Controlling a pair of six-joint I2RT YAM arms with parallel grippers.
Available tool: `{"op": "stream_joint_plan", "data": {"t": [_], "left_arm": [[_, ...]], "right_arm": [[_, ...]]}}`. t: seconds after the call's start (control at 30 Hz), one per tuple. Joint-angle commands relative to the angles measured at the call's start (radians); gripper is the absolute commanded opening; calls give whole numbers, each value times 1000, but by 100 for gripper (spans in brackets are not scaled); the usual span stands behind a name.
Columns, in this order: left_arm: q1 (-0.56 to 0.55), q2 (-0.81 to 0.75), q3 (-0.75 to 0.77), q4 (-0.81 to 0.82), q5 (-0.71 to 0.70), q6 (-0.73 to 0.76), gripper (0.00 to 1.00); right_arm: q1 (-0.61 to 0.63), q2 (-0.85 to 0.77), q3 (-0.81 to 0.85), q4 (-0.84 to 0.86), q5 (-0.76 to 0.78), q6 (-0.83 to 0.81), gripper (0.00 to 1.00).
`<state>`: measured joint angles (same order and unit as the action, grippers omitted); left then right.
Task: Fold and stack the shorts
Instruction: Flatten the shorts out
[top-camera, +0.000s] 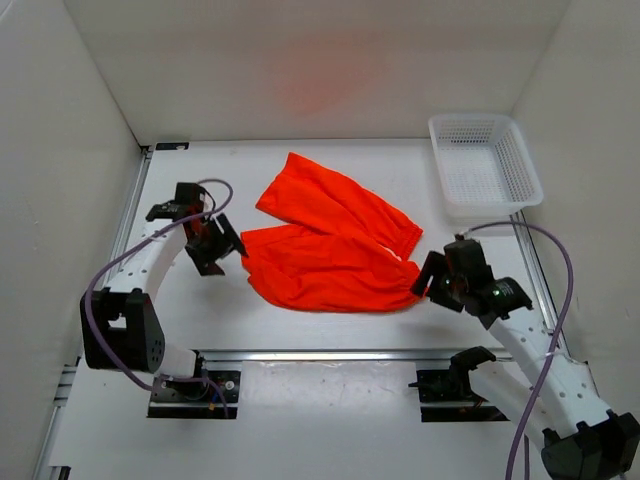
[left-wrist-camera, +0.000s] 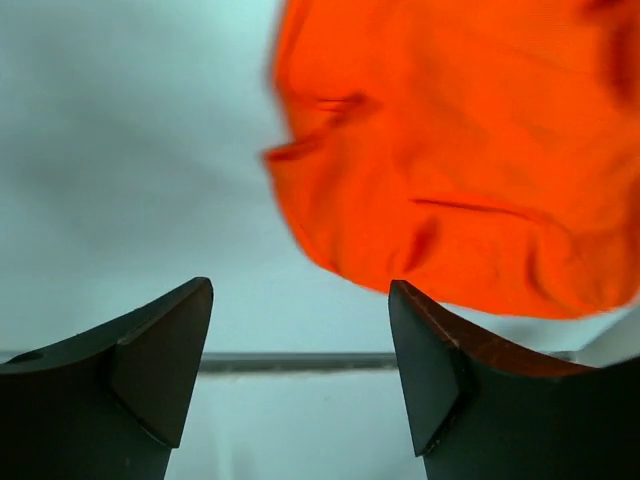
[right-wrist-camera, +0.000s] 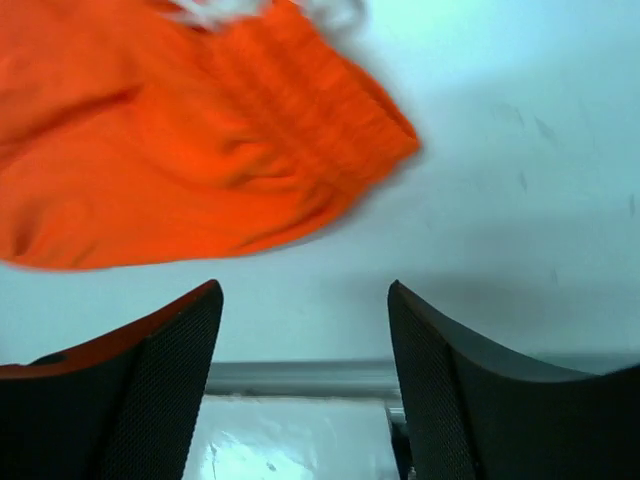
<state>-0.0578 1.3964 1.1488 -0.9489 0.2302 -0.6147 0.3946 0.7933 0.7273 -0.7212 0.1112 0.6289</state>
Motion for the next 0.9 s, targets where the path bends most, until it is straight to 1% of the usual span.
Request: {"op": "stream_joint_plan", "data": {"t": [0.0, 0.03, 0.07, 0.1, 0.13, 0.17, 0.2, 0.23, 0.27, 0.3, 0.33, 0.37, 0.47, 0.5, 0.53, 0.6, 0.73, 0.77, 0.8, 0.87], "left_arm": [[-17, -39, -92, 41, -45, -34, 81], [-17, -39, -92, 41, -67, -45, 63], [-17, -49, -92, 41, -77, -45, 55], [-17, -50, -92, 41, -89, -45, 49], [-17, -50, -101, 32, -89, -45, 40], [-8, -34, -110, 32, -89, -55, 37], [-8, -25, -119, 32, -89, -56, 37], [-8, -13, -141, 32, -74, -65, 39], [-8, 13, -150, 32, -65, -65, 43], [-19, 27, -161, 32, -48, -75, 54], [-42, 38, -185, 47, -31, -76, 62], [-57, 47, -199, 58, -16, -88, 65], [-132, 81, -233, 101, 23, -135, 65], [-152, 90, -244, 113, 23, -148, 64], [-171, 101, -244, 122, 14, -157, 57], [-214, 140, -244, 131, -28, -172, 57], [-226, 214, -244, 176, -69, -181, 60], [-226, 226, -233, 186, -78, -181, 60], [-226, 239, -233, 187, -100, -181, 59], [-226, 274, -212, 187, -114, -181, 52]], "right_arm": [[1, -87, -63, -154, 73, 203, 71], [1, -88, -63, -164, 47, 236, 66], [1, -88, -74, -173, 38, 265, 60], [1, -88, -74, -173, 22, 306, 60], [1, -68, -74, -173, 7, 319, 60], [1, -31, -74, -173, -11, 333, 61], [1, -10, -83, -173, -28, 345, 64], [1, 10, -83, -158, -71, 356, 69], [-8, 48, -83, -144, -91, 356, 78], [-8, 67, -83, -144, -102, 356, 80], [-8, 82, -83, -118, -102, 356, 82], [-19, 113, -83, -118, -102, 344, 82], [-52, 170, -94, -63, -102, 307, 81], [-63, 185, -94, -52, -102, 307, 78], [-74, 213, -104, -22, -113, 284, 76], [-117, 240, -117, 8, -126, 270, 73], [-198, 300, -153, 80, -162, 226, 71], [-198, 300, -166, 107, -162, 216, 71], [-212, 313, -166, 124, -162, 216, 70], [-224, 336, -177, 173, -172, 180, 70]]}}
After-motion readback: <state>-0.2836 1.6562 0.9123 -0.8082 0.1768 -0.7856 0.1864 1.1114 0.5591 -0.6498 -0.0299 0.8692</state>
